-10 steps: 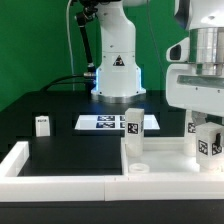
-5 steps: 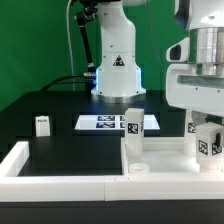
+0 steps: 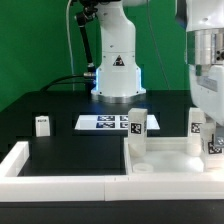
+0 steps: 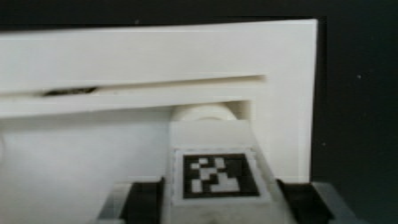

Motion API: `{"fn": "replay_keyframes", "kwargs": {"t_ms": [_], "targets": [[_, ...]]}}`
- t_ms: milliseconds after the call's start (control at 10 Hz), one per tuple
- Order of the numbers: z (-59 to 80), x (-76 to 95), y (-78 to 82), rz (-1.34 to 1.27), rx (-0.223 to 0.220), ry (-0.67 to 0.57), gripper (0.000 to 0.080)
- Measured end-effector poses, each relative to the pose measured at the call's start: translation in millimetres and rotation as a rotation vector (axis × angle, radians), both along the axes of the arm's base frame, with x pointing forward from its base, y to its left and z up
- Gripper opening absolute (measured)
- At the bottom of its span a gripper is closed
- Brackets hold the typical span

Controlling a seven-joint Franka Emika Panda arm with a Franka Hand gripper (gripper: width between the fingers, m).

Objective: Assemble square table

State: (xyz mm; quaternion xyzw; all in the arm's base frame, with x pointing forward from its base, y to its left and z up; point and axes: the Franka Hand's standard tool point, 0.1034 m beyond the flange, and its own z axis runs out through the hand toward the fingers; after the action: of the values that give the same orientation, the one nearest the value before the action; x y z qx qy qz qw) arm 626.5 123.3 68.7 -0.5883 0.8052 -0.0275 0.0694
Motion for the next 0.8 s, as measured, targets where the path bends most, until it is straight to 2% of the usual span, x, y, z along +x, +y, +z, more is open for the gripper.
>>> {"fn": "replay_keyframes", "kwargs": {"t_ms": [100, 400, 500, 600, 700, 800], "targets": [[-1.2, 1.2, 4.1, -0.138, 0.021, -0.018, 0.0291], [-2.2, 1.1, 5.1, -0.100, 0.017, -0.026, 0.0291], [-1.9, 1.5, 4.7, -0.044, 0.007, -0.028, 0.0501], [1.6, 6.2, 3.5, 0.188, -0.045, -0.046, 0.0501], [4.9, 10.3, 6.8, 0.360, -0.081, -0.079, 0.0617], [6.4, 9.4, 10.5, 0.473, -0.098, -0.084, 0.0640]]}}
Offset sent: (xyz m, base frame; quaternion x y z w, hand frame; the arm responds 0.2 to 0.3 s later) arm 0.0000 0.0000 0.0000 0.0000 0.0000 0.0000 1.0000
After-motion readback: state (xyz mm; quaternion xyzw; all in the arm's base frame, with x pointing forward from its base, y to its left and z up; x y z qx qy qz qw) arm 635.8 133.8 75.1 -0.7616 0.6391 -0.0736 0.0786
